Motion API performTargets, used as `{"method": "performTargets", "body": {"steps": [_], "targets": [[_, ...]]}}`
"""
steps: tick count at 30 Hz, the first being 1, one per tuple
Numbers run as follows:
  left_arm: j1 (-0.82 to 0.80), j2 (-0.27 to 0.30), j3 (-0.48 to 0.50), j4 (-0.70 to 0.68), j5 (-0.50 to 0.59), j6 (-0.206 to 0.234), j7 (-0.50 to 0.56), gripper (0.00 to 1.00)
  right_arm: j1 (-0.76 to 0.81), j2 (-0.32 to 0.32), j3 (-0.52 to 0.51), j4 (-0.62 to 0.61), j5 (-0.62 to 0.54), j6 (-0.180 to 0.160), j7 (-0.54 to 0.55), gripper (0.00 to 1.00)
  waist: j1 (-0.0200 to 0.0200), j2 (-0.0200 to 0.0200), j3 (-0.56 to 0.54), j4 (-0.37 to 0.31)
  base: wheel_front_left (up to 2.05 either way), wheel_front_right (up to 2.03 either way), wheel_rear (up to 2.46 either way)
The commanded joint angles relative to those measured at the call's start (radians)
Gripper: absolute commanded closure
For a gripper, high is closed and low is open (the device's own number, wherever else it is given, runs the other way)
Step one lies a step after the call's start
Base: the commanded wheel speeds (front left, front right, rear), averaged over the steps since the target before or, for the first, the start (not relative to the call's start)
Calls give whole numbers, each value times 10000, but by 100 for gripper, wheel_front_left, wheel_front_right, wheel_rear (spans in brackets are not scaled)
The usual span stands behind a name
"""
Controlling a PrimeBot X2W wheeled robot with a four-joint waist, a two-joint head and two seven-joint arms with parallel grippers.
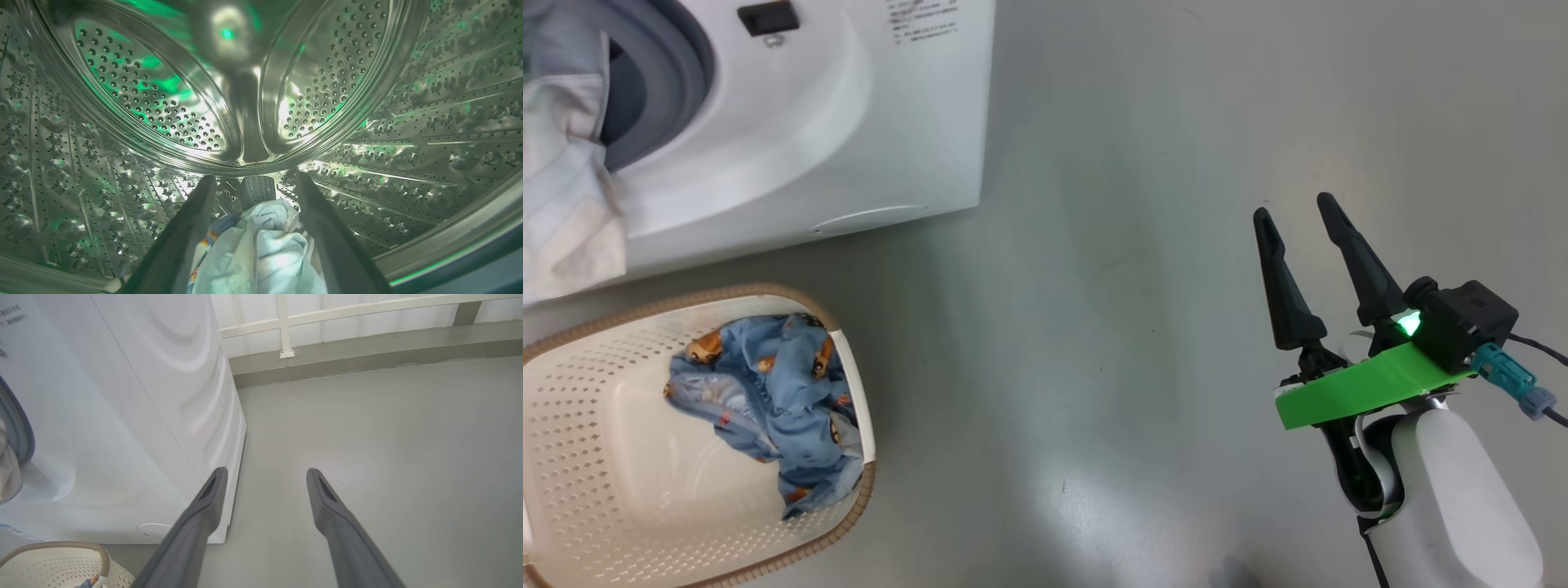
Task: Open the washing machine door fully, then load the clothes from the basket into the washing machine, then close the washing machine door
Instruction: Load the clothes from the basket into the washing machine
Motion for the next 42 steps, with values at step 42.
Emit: {"method": "performTargets", "body": {"steps": [42], "targets": [[7017, -1559, 2583, -6127, 632, -16, -51, 0, 673, -726, -185, -179, -9, 14, -76, 0, 0, 0, -1274, 1223, 0, 0, 0]]}}
